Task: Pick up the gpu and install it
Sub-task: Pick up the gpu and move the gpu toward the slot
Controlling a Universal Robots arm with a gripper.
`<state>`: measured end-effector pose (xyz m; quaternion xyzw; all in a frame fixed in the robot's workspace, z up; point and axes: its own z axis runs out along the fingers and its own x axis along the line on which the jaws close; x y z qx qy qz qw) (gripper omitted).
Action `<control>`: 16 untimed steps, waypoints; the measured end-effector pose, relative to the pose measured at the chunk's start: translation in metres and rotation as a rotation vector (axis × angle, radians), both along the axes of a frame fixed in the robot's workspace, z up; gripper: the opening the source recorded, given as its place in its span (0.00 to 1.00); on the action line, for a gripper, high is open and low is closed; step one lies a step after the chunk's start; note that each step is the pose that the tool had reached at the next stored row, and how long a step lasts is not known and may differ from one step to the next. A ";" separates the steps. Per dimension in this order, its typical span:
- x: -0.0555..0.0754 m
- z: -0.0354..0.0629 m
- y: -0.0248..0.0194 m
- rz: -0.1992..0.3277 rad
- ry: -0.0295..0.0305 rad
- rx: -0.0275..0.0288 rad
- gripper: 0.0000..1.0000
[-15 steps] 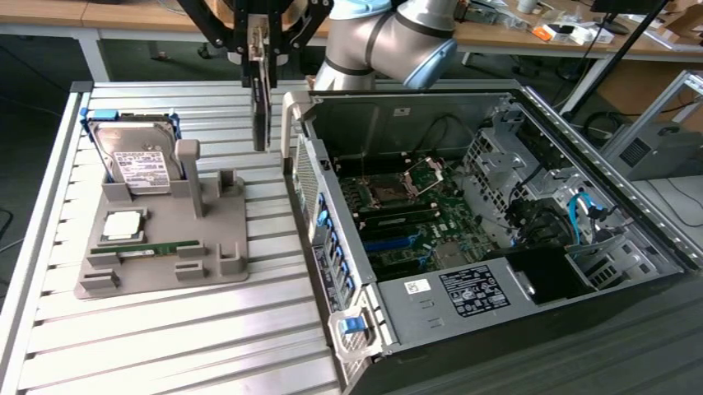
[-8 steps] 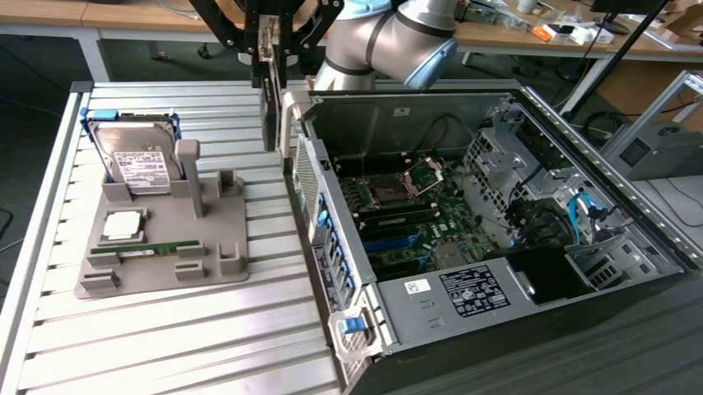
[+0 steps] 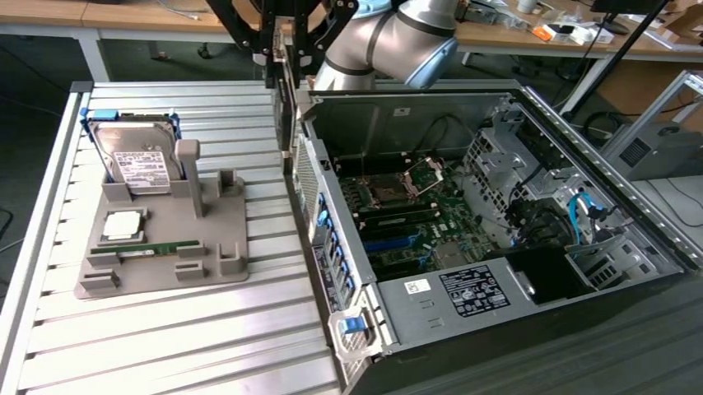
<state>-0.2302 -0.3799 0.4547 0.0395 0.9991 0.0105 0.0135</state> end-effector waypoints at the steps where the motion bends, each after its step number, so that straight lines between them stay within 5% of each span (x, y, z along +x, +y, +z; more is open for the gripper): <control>1: 0.002 0.0000 0.0000 0.000 -0.0001 -0.0003 0.30; 16: 0.027 -0.0003 -0.0001 0.000 0.0000 -0.0071 0.30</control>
